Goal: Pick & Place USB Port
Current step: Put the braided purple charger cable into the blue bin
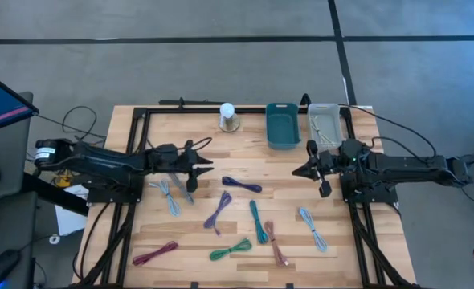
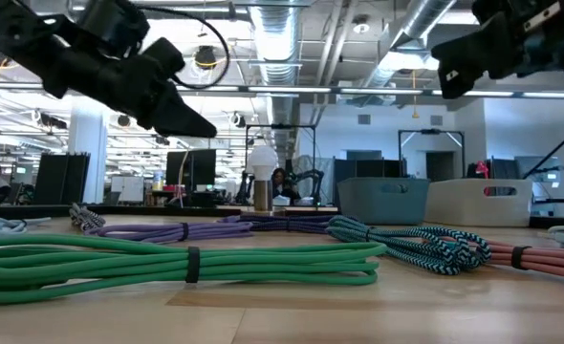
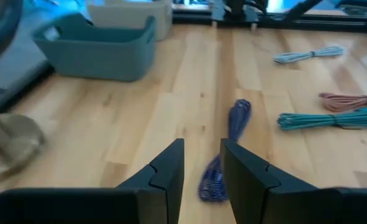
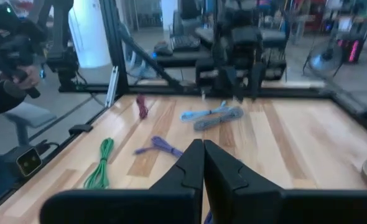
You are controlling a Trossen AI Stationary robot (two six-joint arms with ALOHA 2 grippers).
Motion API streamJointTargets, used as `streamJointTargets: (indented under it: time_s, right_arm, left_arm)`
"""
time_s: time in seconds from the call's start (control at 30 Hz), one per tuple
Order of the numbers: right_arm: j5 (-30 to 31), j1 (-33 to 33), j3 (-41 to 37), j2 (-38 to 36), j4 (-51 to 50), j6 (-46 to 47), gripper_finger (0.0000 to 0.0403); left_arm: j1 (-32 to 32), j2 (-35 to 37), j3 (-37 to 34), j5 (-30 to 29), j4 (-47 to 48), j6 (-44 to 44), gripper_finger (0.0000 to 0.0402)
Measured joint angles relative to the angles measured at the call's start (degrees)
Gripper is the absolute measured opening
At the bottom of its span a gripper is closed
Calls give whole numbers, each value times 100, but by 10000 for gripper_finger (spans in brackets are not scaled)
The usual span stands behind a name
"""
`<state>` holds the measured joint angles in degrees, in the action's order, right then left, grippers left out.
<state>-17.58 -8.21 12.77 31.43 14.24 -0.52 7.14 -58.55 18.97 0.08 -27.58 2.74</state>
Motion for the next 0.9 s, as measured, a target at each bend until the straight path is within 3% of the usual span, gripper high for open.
streamJointTargets:
  time_s: [0.1,0.3,0.53,0.77,0.9]
  right_arm:
    - [12,-5,-288,1,533,-4,1]
    - [38,-110,-308,-1,617,101,1]
    - [136,-133,-308,-1,604,60,1]
    - [138,-133,-308,-1,596,58,1]
    - [140,-133,-308,-1,596,58,1]
  left_arm:
    - [119,-343,179,-3,-35,-5,104]
    - [190,-921,637,63,-39,436,108]
    - [188,-1494,1212,349,-31,680,154]
    - [83,-1944,2038,359,1378,796,196]
    - [-166,-2138,2370,498,1480,1035,197]
